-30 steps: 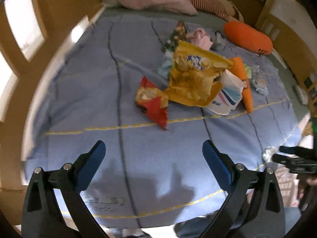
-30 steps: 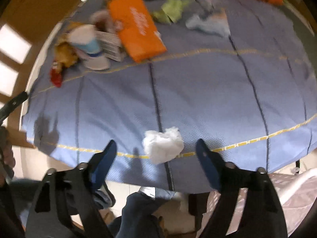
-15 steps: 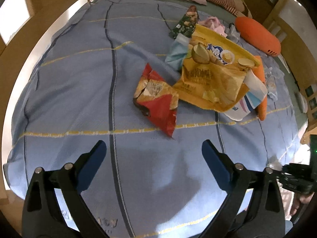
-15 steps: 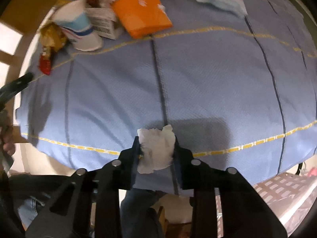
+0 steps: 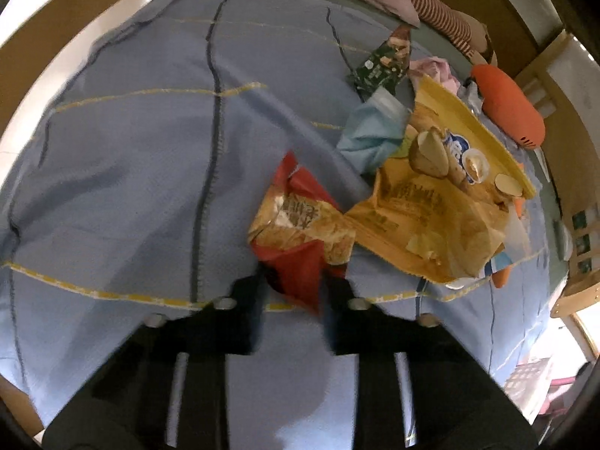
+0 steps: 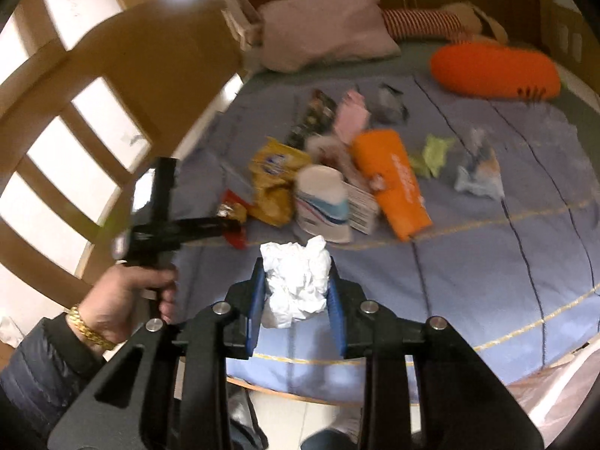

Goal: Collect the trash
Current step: 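Lift the red chip bag with the left tool while the right tool lifts the tissue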

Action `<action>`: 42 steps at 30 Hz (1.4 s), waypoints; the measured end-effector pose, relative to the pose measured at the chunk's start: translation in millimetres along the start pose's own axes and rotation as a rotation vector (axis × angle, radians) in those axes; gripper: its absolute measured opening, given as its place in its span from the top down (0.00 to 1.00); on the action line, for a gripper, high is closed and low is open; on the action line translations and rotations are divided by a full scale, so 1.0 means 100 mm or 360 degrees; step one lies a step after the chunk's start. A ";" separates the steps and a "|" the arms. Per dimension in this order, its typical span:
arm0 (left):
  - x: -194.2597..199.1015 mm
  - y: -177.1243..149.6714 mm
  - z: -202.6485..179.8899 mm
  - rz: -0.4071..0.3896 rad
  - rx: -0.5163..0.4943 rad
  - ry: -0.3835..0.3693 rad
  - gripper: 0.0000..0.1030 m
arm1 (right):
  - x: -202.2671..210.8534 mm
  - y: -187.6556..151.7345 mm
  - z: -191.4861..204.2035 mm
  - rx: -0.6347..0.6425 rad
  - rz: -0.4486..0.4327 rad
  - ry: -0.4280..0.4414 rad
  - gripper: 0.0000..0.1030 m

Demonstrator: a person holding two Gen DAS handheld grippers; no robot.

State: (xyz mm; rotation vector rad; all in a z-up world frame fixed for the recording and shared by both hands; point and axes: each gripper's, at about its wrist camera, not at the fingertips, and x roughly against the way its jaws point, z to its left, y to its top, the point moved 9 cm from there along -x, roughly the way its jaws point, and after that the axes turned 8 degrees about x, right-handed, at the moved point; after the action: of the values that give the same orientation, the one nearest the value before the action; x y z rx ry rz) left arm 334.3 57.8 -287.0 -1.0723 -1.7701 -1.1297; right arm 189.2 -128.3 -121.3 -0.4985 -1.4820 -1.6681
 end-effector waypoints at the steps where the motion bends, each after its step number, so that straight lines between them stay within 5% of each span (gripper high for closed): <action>1: 0.06 0.01 0.01 -0.0011 0.0003 -0.0006 0.81 | 0.02 0.03 0.08 0.0035 -0.0032 -0.0018 0.70; 4: 0.45 0.02 0.00 -0.0122 -0.0029 0.0017 0.83 | 0.08 0.07 0.21 0.0153 -0.0106 -0.0113 0.70; 8: 1.32 -0.15 -0.25 -0.0428 -0.0224 0.0016 0.83 | 0.30 0.09 0.26 0.0189 -0.0258 -0.0171 0.70; 13: 2.17 -0.80 -0.45 -0.0743 -0.0361 -0.0070 0.83 | 0.54 -0.02 0.27 0.0192 -0.0398 -0.0264 0.70; 19: 2.23 -1.36 -0.35 -0.0716 -0.0273 -0.0202 0.82 | 0.75 -0.06 0.21 0.0141 -0.0533 -0.0297 0.70; 37: 2.41 -1.50 -0.54 -0.0858 -0.0383 -0.0174 0.82 | 0.66 -0.06 0.09 0.0092 -0.0492 -0.0305 0.70; 42: 2.37 -1.50 -0.57 -0.0850 -0.0428 -0.0070 0.82 | 0.63 -0.05 0.07 0.0104 -0.0478 -0.0328 0.70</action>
State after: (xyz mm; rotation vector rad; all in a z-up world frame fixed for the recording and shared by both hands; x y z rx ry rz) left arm 120.7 24.3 -99.6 -0.7897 -2.0455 -1.7154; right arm 147.6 -141.9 -75.0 -0.4385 -1.8292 -1.8339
